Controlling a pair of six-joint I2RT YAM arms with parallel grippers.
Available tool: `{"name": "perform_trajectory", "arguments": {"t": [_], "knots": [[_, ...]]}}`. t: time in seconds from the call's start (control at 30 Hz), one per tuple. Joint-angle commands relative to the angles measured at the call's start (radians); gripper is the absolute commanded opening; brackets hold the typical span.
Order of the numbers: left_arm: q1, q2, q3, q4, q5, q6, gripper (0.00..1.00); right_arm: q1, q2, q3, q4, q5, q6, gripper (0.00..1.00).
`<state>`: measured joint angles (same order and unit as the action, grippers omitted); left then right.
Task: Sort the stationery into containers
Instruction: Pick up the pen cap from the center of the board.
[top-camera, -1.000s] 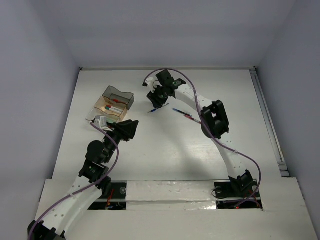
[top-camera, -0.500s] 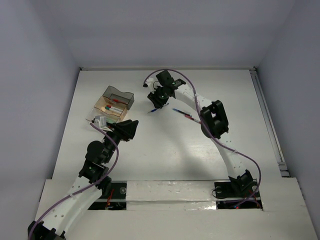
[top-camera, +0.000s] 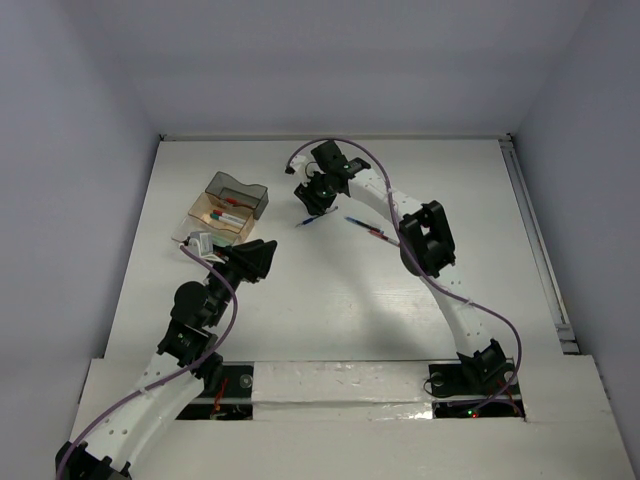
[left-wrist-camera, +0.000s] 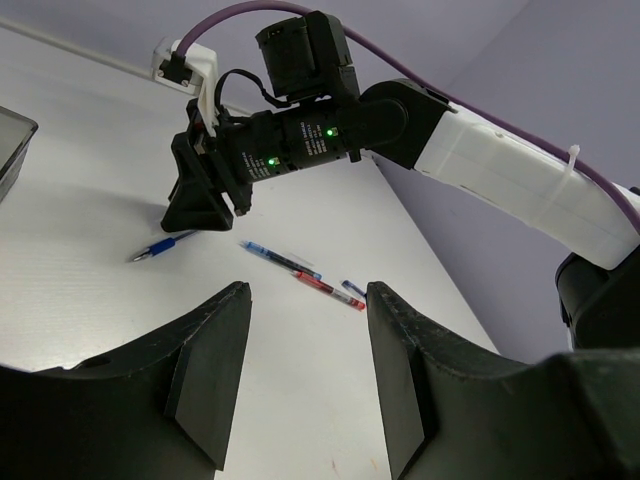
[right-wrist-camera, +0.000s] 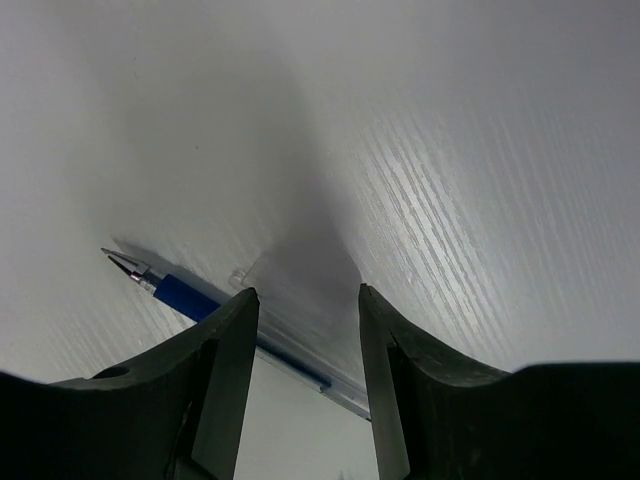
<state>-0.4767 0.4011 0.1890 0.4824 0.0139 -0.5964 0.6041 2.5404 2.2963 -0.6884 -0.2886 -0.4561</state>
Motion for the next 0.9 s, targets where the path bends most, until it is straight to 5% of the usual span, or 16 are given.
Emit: {"name": "perform_trajectory", "arguments": {"t": [0.0,0.7,0.87], "knots": [[-0.005,-0.002,-0.008,0.061,-0.005,0.001,0.46,0.011,0.026,0.037,-0.002,0.002,-0.009,0.5],[-0.005,-0.001,-0.008,0.058,-0.005,0.004,0.46,0.011,0.081,0.072,0.01,0.062,-0.013,0.51],[-0.005,-0.004,-0.006,0.056,-0.003,0.004,0.46,0.011,0.061,0.04,0.029,0.089,-0.015,0.4]]}}
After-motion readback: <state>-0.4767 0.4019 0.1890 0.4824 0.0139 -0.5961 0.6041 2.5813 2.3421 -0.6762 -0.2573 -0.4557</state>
